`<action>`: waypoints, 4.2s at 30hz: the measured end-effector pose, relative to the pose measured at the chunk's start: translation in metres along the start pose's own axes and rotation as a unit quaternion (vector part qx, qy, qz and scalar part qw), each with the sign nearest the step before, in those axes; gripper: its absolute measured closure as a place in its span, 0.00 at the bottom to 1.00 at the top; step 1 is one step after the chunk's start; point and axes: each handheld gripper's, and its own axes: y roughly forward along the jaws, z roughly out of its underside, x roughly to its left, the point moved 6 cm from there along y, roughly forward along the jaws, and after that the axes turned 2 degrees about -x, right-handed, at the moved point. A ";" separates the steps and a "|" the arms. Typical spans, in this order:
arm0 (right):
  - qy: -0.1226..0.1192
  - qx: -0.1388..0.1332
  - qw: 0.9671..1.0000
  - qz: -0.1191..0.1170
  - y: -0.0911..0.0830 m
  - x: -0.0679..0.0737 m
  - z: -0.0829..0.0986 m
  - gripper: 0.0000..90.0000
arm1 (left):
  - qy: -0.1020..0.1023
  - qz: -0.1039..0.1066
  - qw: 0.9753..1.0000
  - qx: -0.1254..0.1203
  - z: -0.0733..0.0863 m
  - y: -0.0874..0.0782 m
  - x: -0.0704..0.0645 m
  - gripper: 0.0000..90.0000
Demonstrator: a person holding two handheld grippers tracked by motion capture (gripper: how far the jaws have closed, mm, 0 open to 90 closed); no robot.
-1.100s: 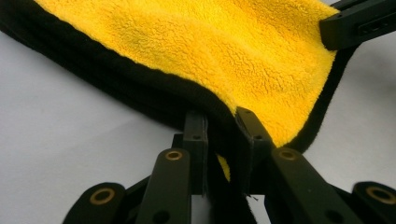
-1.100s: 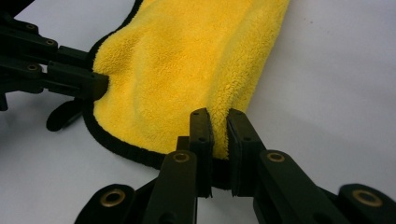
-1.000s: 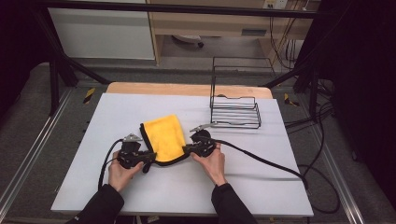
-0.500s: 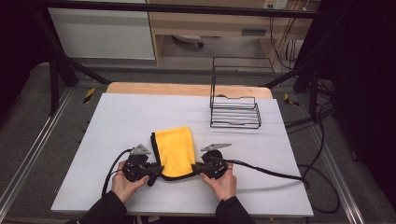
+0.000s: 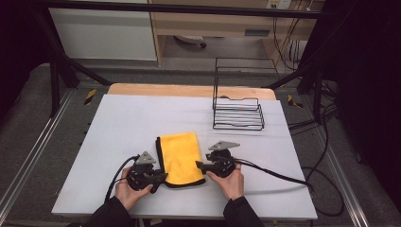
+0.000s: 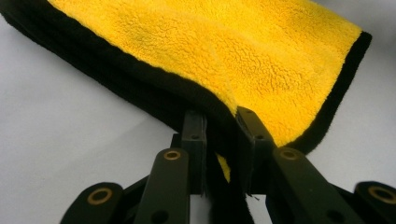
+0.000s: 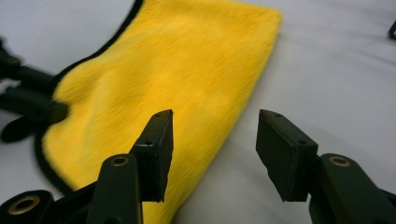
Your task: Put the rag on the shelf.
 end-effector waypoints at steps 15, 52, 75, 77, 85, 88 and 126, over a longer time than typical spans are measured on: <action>0.033 0.029 0.998 -0.042 0.043 -0.020 -0.007 0.94 | -0.004 0.007 1.000 0.003 0.000 0.000 0.002 0.83; -0.004 -0.028 0.999 -0.015 -0.033 -0.053 0.017 0.16 | 0.016 -0.036 0.998 -0.040 -0.025 -0.024 0.033 0.24; 0.009 -0.034 0.999 0.000 -0.058 -0.074 0.035 0.04 | -0.023 -0.076 0.996 -0.038 -0.088 0.024 0.065 0.24; 0.011 -0.035 0.999 0.000 -0.058 -0.074 0.035 0.04 | -0.026 -0.081 0.996 -0.037 -0.088 0.027 0.068 0.27; 0.012 -0.032 0.999 0.000 -0.057 -0.074 0.036 0.04 | -0.041 -0.091 0.995 -0.012 -0.082 0.048 0.080 0.46; 0.013 -0.032 0.999 -0.001 -0.056 -0.074 0.036 0.04 | -0.050 -0.083 0.995 -0.012 -0.082 0.051 0.081 0.55; 0.031 -0.025 0.999 0.000 0.022 -0.055 -0.021 0.21 | -0.029 -0.066 0.997 0.001 -0.076 0.062 0.073 0.82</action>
